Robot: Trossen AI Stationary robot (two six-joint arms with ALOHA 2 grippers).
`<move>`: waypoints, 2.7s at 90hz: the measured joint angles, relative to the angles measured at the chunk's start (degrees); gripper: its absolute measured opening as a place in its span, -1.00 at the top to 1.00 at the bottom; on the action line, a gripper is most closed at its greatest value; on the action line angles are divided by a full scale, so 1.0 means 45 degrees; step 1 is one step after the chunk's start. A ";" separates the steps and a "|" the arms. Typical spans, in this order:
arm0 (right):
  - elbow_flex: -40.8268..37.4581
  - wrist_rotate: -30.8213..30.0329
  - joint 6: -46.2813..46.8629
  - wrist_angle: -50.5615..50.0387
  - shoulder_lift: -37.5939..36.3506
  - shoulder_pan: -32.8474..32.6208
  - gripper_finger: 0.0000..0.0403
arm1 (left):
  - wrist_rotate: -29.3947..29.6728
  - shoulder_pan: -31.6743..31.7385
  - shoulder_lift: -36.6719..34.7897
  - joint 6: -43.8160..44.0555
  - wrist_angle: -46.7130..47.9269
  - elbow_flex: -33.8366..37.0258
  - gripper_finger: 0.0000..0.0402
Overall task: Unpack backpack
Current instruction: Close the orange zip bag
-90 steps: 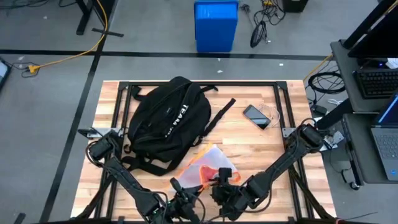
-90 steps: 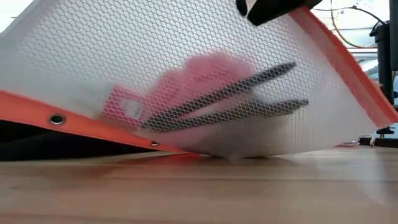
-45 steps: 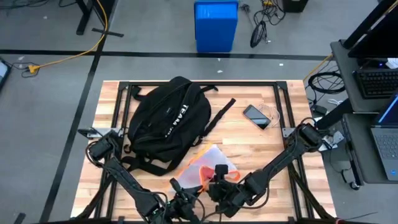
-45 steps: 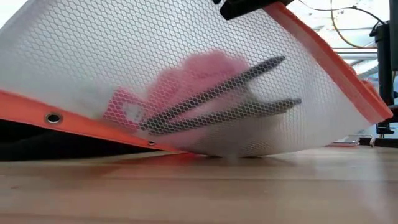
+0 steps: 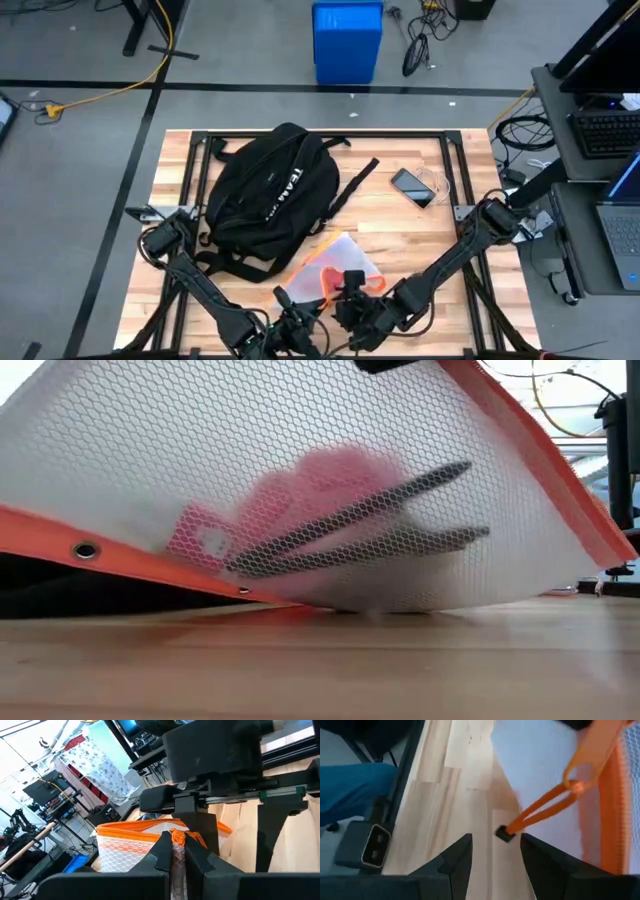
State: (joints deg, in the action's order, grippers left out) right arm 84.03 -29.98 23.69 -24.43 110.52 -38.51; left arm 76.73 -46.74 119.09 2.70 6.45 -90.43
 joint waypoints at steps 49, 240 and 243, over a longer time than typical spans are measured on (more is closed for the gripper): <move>0.0000 0.0121 0.0240 -0.0042 0.0000 0.0215 0.48 | 0.0005 0.0000 0.0000 0.0032 -0.0003 0.0000 0.98; -0.0010 0.1073 -0.1057 0.1109 0.0724 0.0366 0.62 | 0.0000 -0.0039 0.0010 -0.0019 0.0012 0.0000 0.98; -0.0008 0.1071 -0.1061 0.1109 0.0724 0.0366 0.64 | 0.0000 -0.0036 0.0010 -0.0019 0.0012 0.0000 0.98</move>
State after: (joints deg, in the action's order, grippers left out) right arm 83.99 -25.16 18.92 -19.44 113.78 -36.86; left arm 76.73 -46.90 119.13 2.61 6.50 -90.43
